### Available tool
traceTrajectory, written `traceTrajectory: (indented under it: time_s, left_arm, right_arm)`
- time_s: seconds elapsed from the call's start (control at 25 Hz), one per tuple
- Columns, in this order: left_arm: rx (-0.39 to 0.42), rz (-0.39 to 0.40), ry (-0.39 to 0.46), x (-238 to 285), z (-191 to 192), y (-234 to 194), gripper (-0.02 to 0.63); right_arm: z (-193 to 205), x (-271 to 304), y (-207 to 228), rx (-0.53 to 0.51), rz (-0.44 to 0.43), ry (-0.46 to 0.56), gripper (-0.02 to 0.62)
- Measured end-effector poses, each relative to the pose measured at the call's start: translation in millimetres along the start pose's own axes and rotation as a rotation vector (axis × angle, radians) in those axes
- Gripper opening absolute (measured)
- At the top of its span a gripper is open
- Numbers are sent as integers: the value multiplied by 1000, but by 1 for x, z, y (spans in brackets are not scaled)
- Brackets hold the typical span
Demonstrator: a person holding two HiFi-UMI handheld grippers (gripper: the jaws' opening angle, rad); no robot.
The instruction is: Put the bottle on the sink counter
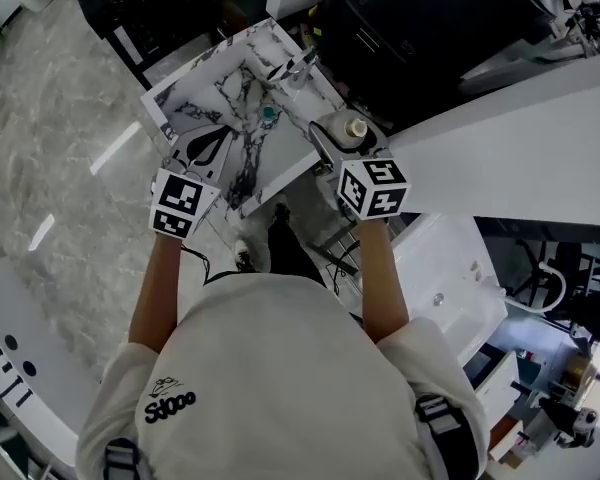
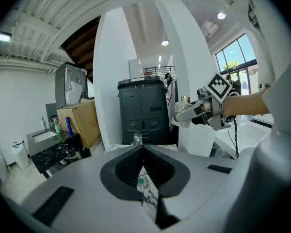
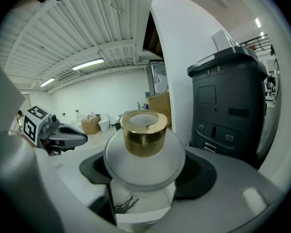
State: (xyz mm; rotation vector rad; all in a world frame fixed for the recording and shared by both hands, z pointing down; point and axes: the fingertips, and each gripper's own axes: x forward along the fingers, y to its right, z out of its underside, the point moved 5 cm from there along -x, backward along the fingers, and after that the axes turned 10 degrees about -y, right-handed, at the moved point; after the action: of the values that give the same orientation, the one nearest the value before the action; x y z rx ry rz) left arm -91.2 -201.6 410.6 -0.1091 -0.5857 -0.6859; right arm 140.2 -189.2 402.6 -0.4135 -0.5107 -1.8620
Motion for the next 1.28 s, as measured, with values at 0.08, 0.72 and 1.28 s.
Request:
traceTrajectory:
  time_s: [0.08, 0.72, 1.28]
  left_arm:
    - [-15, -9, -19, 12, 1, -6, 5]
    - [-106, -37, -163, 80, 28, -18, 5]
    - [-168, -25, -233, 96, 50, -12, 5]
  right_arm:
    - [4, 17, 13, 0, -1, -8, 347]
    - [60, 133, 85, -19, -23, -179, 347]
    - [99, 184, 101, -103, 7, -301, 347]
